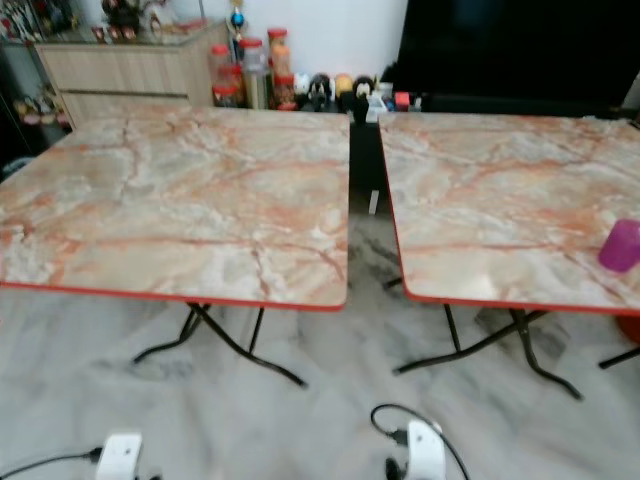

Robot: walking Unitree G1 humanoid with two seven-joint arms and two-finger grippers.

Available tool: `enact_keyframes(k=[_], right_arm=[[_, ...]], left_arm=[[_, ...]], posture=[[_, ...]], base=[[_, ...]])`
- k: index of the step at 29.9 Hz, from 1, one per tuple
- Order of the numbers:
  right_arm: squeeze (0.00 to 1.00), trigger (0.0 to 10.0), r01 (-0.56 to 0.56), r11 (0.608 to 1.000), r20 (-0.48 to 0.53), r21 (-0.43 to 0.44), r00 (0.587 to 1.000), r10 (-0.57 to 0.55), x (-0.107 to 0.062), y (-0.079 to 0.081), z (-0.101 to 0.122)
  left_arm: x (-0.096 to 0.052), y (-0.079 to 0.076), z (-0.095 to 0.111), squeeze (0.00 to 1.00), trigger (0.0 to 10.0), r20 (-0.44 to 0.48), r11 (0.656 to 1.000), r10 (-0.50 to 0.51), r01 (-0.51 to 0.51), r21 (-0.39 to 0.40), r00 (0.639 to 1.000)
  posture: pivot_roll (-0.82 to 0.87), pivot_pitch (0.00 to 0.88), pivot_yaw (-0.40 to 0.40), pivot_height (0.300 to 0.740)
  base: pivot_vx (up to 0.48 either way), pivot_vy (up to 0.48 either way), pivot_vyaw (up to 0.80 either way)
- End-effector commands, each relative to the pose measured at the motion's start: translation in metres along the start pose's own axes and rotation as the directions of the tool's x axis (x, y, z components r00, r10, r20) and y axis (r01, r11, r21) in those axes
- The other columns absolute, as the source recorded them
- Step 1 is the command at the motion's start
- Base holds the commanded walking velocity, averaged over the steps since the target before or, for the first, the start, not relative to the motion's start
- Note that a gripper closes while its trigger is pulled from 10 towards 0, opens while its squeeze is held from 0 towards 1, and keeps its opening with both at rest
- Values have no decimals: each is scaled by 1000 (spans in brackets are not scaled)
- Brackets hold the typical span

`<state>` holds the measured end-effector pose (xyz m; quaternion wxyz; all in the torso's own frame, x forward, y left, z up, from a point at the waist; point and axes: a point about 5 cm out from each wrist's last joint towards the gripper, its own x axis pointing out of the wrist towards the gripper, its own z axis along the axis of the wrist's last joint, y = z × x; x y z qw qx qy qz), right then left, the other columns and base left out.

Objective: Setting the table

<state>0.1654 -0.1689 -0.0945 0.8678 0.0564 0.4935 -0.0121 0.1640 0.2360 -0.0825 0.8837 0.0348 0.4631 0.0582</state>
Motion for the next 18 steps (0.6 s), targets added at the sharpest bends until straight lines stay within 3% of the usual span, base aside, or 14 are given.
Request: enact_keyframes(k=[1, 5, 16, 18], right_arm=[[0, 10000, 16, 1000, 29, -15, 999, -16, 0, -7, 10], [0, 10000, 18, 1000, 41, -4, 999, -18, 0, -11, 17], [0, 10000, 12, 999, 48, -39, 999, -10, 1, -10, 20], [0, 10000, 7, 999, 48, -49, 999, -5, 1, -9, 20]], left_arm=[[1, -9, 1, 0, 10000, -8, 1000, -12, 12, 0, 1000], [2, -15, 4, 0, 10000, 1, 1000, -16, 16, 7, 1000], [0, -4, -1, 0, 10000, -7, 1000, 11, -11, -26, 1000], [0, -1, -2, 0, 10000, -10, 999, 15, -16, -34, 1000]], posture=[[69, 0, -21, 740], [57, 0, -27, 740], [65, 0, -35, 740], [66, 0, -33, 740]], base=[[0, -379, 475], [0, -387, 128], [0, -368, 0], [262, -337, 575]])
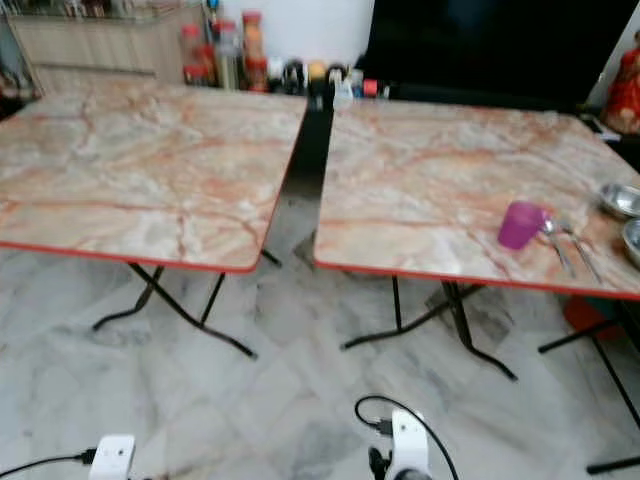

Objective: Setting the table

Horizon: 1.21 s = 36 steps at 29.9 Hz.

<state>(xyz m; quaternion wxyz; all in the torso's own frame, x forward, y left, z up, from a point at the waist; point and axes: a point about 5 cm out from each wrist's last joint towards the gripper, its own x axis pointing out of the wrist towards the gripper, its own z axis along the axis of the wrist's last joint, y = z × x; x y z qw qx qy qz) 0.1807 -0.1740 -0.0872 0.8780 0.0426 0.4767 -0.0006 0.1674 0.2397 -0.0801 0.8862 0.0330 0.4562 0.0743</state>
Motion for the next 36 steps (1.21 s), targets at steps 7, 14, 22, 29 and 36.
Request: enact_keyframes(k=[7, 14, 22, 29, 36], right_arm=[[0, 10000, 10, 1000, 21, 26, 1000, -11, 0, -2, 4], [0, 10000, 1, 999, 23, 33, 1000, -2, 1, 3, 3], [0, 10000, 13, 999, 34, 45, 999, -14, 0, 0, 5], [0, 10000, 33, 998, 46, 53, 998, -35, 0, -6, 10], [0, 10000, 34, 998, 34, 49, 999, -35, 1, -5, 11]], left_arm=[[-1, -1, -6, 0, 10000, -25, 1000, -10, 10, -5, 1000], [2, -2, 8, 0, 10000, 4, 1000, -16, 16, 4, 1000], [3, -9, 13, 0, 10000, 18, 999, -40, 40, 14, 999], [3, -15, 9, 0, 10000, 16, 998, -60, 60, 15, 998], [1, -14, 2, 0, 10000, 5, 998, -57, 57, 9, 998]], posture=[[57, 0, -16, 740], [51, 0, -1, 740], [29, 0, 2, 740], [31, 0, -10, 740], [37, 0, -19, 740]], base=[[306, -322, 168], [343, -127, 0], [356, 0, 0], [170, -301, 0], [0, -475, -591]])
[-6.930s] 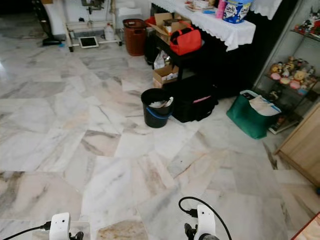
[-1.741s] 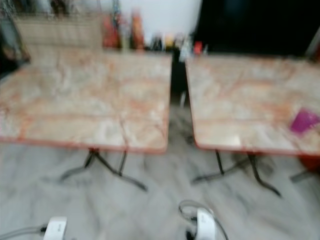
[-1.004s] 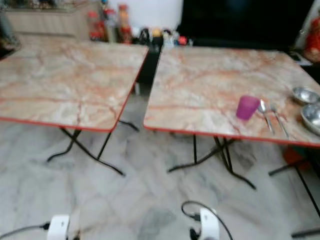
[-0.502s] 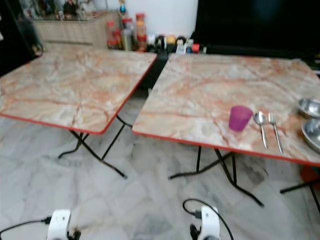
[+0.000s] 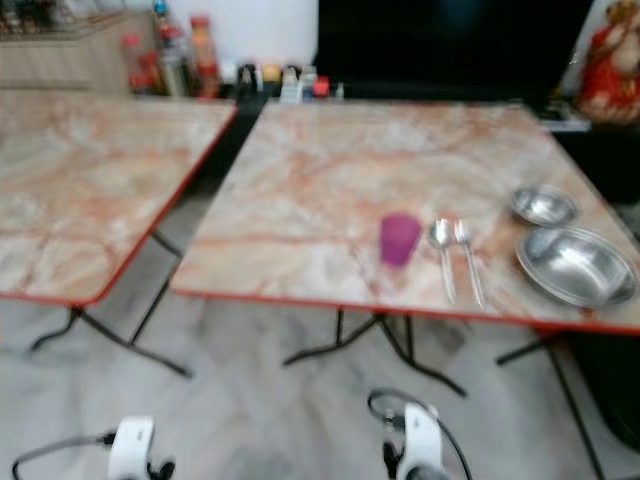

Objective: Setting the table

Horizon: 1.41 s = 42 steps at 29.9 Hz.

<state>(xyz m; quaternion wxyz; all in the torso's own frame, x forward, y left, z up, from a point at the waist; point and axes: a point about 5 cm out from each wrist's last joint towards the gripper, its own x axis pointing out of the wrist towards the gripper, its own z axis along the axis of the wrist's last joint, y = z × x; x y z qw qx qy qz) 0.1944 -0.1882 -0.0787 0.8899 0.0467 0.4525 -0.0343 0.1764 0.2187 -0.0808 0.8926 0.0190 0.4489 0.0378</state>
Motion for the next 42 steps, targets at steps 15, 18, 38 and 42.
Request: enact_keyframes(k=[15, 18, 38, 42], right_arm=[[0, 10000, -23, 1000, -13, 3, 1000, 23, 0, 6, -5], [0, 10000, -24, 1000, -13, 3, 1000, 24, 0, 6, -5], [0, 10000, -32, 999, 22, 4, 999, 32, 2, 12, 8], [0, 10000, -31, 1000, 24, 3, 999, 31, 2, 12, 9]], left_arm=[[-2, 4, -9, 0, 10000, -35, 1000, 24, -24, 3, 999], [-2, 3, -10, 0, 10000, -40, 1000, 25, -25, 4, 999], [-2, 6, -9, 0, 10000, -38, 998, 39, -41, -56, 999], [-2, 6, -9, 0, 10000, -38, 998, 35, -37, -55, 999]], posture=[[26, 0, -31, 740], [28, 0, -32, 740], [30, 0, -25, 740], [30, 0, -24, 740]], base=[[0, -350, 0], [0, 0, 0], [0, 0, 0], [0, 0, 0]])
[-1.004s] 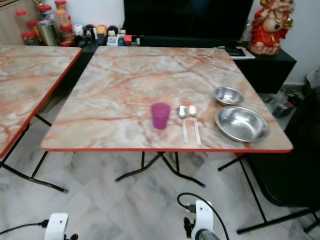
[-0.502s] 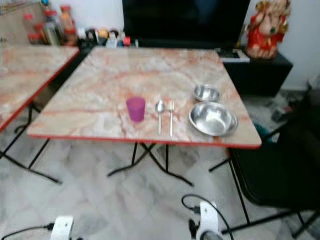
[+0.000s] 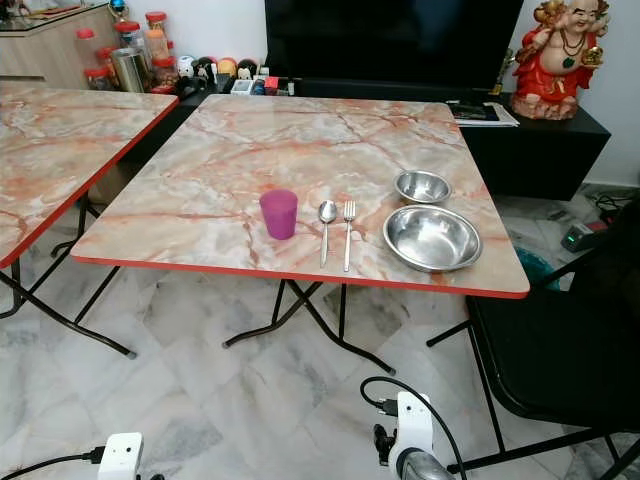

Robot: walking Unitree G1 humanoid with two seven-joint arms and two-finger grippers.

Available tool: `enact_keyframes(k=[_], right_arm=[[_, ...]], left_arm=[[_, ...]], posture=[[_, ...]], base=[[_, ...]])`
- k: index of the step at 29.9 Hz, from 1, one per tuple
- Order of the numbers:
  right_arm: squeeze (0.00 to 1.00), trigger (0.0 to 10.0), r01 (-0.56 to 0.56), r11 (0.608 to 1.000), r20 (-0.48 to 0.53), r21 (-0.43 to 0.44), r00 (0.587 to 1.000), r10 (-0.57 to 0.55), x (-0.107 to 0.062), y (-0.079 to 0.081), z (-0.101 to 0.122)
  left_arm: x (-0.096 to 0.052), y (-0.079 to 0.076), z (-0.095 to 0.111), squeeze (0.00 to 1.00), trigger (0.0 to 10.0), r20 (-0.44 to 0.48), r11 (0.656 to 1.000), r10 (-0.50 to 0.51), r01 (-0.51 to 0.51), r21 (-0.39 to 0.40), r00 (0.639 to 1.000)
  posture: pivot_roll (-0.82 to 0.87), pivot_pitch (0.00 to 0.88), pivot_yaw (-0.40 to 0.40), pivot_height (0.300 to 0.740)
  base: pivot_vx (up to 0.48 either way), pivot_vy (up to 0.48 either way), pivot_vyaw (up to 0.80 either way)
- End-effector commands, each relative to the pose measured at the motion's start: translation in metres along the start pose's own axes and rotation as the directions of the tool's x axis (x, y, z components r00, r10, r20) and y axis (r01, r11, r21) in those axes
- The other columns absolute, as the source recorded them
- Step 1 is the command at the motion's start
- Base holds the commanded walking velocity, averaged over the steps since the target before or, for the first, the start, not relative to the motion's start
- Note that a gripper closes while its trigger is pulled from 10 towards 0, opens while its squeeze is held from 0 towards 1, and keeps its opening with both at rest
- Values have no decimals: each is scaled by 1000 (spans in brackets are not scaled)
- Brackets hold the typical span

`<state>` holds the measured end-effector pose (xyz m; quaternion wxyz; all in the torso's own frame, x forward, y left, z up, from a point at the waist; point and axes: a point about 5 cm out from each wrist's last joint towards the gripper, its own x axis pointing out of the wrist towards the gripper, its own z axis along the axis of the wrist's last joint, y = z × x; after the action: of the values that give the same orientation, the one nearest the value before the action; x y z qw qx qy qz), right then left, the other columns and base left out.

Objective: Setting the table

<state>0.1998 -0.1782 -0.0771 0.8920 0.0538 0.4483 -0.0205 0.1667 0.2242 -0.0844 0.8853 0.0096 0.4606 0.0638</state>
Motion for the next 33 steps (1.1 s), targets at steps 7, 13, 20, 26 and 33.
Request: enact_keyframes(k=[7, 13, 20, 26, 33], right_arm=[[0, 10000, 11, 1000, 2, -5, 1000, -11, 0, 0, -1], [0, 10000, 20, 1000, -18, -4, 1000, -20, -2, -3, -10], [0, 10000, 23, 1000, -24, 1, 999, -23, -2, -3, -13], [0, 10000, 24, 1000, -16, -12, 1000, -25, -2, -3, -12], [0, 10000, 18, 998, 30, -59, 999, -17, -3, -5, -9]], left_arm=[[0, 0, 0, 0, 10000, -14, 1000, -8, 8, -20, 1000], [0, 0, 0, 0, 10000, -20, 1000, -14, 14, -18, 1000], [1, 0, 0, 0, 10000, -20, 1000, -18, 17, -21, 1000], [1, -1, 1, 0, 10000, -16, 1000, -20, 20, -15, 1000], [0, 5, 2, 0, 10000, 6, 1000, -10, 10, 0, 1000]], posture=[[28, 0, -23, 740], [27, 0, -20, 740], [28, 0, -19, 740], [27, 0, -16, 740], [20, 0, -13, 740]], base=[[0, 0, 0], [0, 0, 0], [0, 0, 0], [0, 0, 0], [0, 0, 0]])
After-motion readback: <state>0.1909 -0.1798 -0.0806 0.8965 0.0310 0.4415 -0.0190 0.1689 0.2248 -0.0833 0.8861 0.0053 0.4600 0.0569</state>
